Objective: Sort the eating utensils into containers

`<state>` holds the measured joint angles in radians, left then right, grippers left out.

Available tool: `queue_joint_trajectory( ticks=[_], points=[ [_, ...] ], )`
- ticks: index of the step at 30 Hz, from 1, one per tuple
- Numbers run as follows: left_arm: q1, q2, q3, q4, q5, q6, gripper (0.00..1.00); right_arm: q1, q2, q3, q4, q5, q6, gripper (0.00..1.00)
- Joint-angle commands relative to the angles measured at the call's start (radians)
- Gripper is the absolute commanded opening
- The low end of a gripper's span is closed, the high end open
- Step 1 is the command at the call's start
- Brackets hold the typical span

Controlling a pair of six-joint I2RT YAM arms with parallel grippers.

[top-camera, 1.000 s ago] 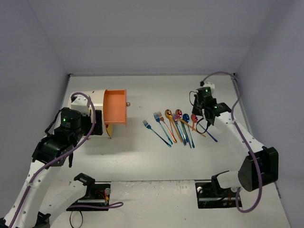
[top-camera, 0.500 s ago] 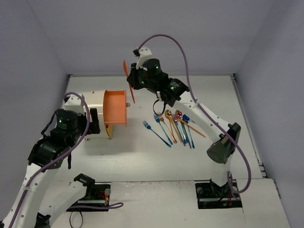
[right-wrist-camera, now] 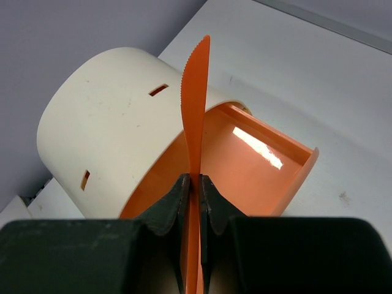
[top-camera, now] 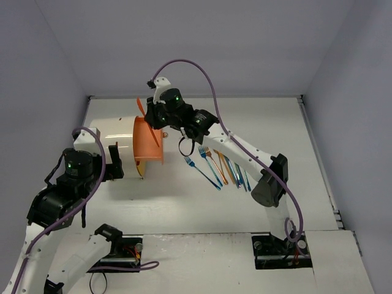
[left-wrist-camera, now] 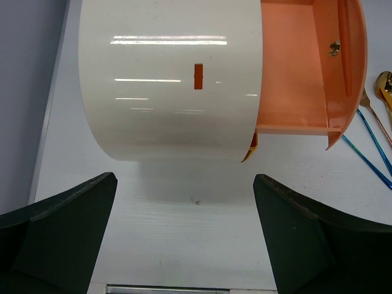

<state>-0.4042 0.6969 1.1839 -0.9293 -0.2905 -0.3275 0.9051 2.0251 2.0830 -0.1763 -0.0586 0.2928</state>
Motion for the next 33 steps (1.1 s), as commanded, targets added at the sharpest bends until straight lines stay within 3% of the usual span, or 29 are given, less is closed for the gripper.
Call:
queue_joint_trajectory(
  ticks=[1,7,11,14,21,28,33],
  points=[
    [0.006,0.007,0.035,0.020,-0.021,-0.028,0.93,0.016,-0.041,0.008,0.094,0.009,0.032,0.00],
    [0.006,0.009,0.031,0.020,-0.018,-0.033,0.93,0.030,-0.031,-0.036,0.100,0.048,0.011,0.00],
    [0.007,0.007,0.031,0.020,-0.015,-0.030,0.93,0.035,-0.039,-0.089,0.100,0.049,-0.005,0.08],
    [0.005,0.009,0.031,0.020,-0.016,-0.025,0.93,0.041,-0.054,-0.124,0.100,0.074,-0.024,0.14],
    [0.006,0.023,0.039,0.023,-0.017,-0.009,0.93,0.048,-0.119,-0.159,0.098,0.115,-0.065,0.43],
    [0.006,0.035,0.050,0.023,-0.016,-0.005,0.93,0.036,-0.278,-0.268,0.097,0.266,-0.117,0.49],
    [0.005,0.039,0.054,0.026,-0.013,-0.004,0.93,-0.045,-0.420,-0.480,0.096,0.334,-0.081,0.50]
  ],
)
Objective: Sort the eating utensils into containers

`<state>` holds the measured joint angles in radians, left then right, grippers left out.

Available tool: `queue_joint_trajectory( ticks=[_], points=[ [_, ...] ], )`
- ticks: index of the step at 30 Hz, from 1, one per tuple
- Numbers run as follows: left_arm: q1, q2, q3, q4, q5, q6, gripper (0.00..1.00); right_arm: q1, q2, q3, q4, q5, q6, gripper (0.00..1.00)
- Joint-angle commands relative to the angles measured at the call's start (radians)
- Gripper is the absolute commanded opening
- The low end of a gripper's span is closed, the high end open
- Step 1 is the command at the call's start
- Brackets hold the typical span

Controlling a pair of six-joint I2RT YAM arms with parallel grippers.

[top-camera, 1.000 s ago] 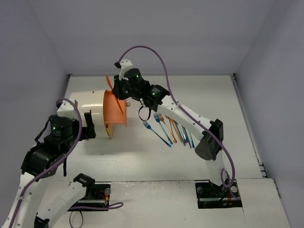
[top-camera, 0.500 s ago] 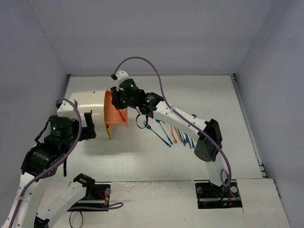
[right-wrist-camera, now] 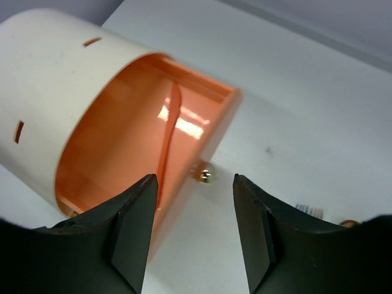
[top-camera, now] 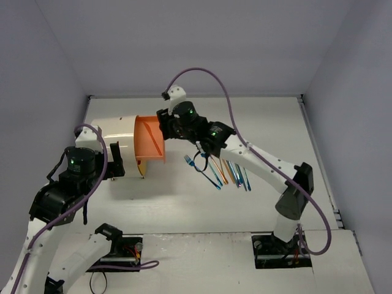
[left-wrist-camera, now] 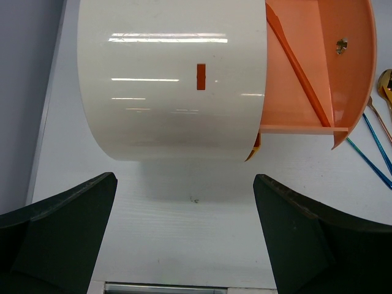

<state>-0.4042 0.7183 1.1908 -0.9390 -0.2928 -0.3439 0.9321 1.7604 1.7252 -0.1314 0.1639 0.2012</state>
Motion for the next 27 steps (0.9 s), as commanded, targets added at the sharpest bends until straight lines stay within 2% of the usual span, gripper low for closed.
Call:
queue_joint_trajectory(
  ticks=[1,9,14,17,20,27],
  points=[
    [0.005,0.017,0.047,0.035,-0.010,0.013,0.93,-0.098,-0.183,-0.197,0.050,0.106,0.030,0.50],
    [0.005,0.008,0.028,0.035,0.004,0.008,0.93,-0.291,-0.371,-0.636,0.047,0.079,0.089,0.46],
    [0.005,-0.001,0.021,0.035,0.017,0.013,0.93,-0.439,-0.407,-0.806,0.041,0.017,0.052,0.43],
    [0.006,-0.010,0.018,0.034,0.024,0.017,0.93,-0.574,-0.408,-0.853,0.041,-0.060,0.030,0.43],
    [0.005,-0.014,0.010,0.034,0.034,0.022,0.93,-0.649,-0.376,-0.862,0.037,-0.092,0.006,0.43],
    [0.005,0.001,0.016,0.035,0.052,0.034,0.93,-0.702,-0.226,-0.837,0.039,-0.155,-0.030,0.42]
  ],
)
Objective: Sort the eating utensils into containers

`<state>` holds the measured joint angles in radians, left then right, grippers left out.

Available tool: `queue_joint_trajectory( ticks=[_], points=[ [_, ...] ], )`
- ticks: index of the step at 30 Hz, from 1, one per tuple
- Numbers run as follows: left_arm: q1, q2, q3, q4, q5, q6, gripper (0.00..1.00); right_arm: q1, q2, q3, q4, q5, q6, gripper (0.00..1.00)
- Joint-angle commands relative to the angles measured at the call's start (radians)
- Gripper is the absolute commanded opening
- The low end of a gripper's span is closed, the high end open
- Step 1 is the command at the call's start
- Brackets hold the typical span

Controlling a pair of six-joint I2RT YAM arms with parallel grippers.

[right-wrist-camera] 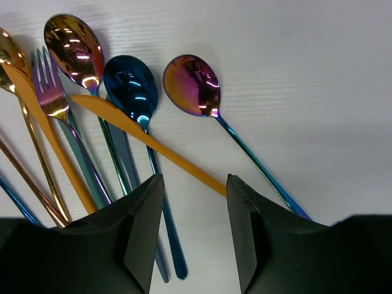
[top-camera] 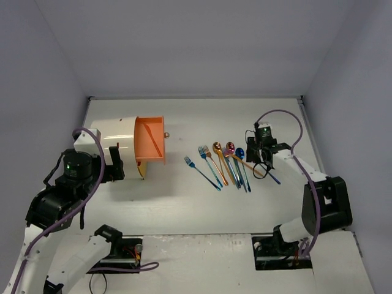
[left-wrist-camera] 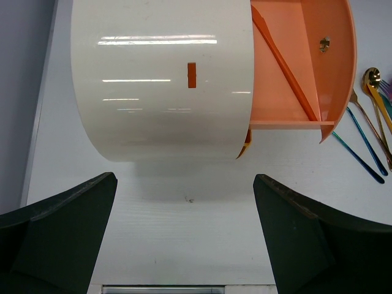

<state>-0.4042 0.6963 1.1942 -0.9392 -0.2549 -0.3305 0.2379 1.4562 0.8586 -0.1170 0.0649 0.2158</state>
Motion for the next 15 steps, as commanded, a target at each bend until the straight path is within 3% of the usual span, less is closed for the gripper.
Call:
queue_joint_trajectory(
  ticks=[1,15],
  points=[
    [0.005,0.024,0.015,0.035,0.015,0.023,0.93,-0.010,0.100,0.028,0.025,-0.056,-0.053,0.41],
    [0.005,0.008,0.014,0.034,0.024,0.030,0.93,-0.024,0.226,0.034,0.044,-0.109,-0.079,0.33]
  ],
)
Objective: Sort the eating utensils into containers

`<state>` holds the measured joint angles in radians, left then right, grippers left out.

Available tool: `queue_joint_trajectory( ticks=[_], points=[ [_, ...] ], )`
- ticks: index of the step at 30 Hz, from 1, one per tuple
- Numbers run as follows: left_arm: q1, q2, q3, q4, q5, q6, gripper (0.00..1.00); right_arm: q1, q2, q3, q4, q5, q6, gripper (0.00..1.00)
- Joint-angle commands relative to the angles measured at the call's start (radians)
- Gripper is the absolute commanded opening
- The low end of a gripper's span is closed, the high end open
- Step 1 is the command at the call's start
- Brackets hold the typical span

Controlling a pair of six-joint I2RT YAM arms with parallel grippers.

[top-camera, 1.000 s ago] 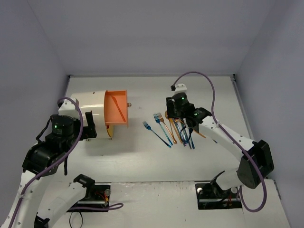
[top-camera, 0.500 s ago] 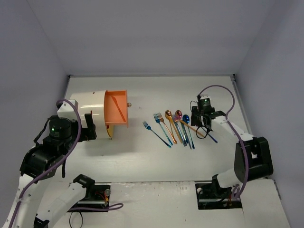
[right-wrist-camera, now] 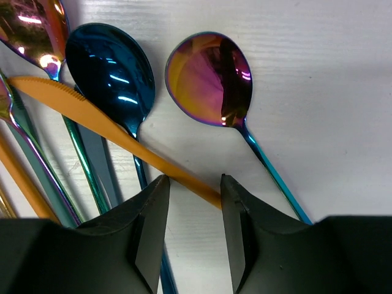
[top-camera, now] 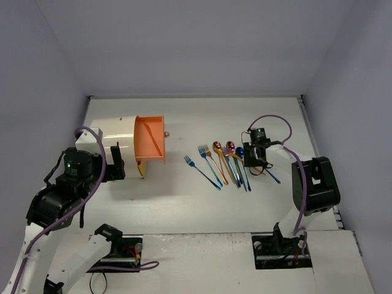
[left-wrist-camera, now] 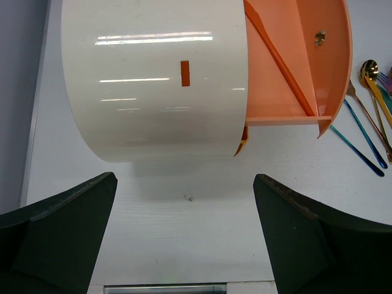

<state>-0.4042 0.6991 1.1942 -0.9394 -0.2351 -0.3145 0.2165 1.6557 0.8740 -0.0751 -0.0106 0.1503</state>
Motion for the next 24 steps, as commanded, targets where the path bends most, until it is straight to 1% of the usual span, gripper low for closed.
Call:
queue_joint_trajectory(
  ticks=[1,2,6,11,13,18,20,24],
  points=[
    [0.005,0.004,0.013,0.033,0.005,0.014,0.93,-0.002,0.030,0.017,0.002,-0.052,-0.010,0.27],
    [0.005,0.002,0.013,0.033,0.005,0.015,0.93,-0.001,0.030,0.014,0.001,-0.069,-0.007,0.23],
    [0.005,-0.004,0.009,0.034,0.002,0.016,0.93,0.019,0.014,0.005,0.000,-0.090,0.003,0.10],
    [0.005,0.000,0.008,0.036,0.000,0.021,0.93,0.061,-0.064,0.004,-0.002,-0.070,-0.009,0.02],
    [0.005,0.006,0.008,0.037,0.000,0.026,0.93,0.082,-0.099,0.008,-0.003,-0.046,-0.016,0.00],
    [0.005,0.031,0.021,0.040,0.000,0.036,0.93,0.164,-0.205,0.041,-0.031,0.049,-0.012,0.00],
    [0.005,0.038,0.026,0.041,-0.002,0.040,0.93,0.191,-0.242,0.086,-0.055,0.081,0.005,0.00],
    [0.005,0.046,0.033,0.045,-0.011,0.042,0.93,0.257,-0.297,0.239,-0.075,0.066,0.059,0.00]
  ],
)
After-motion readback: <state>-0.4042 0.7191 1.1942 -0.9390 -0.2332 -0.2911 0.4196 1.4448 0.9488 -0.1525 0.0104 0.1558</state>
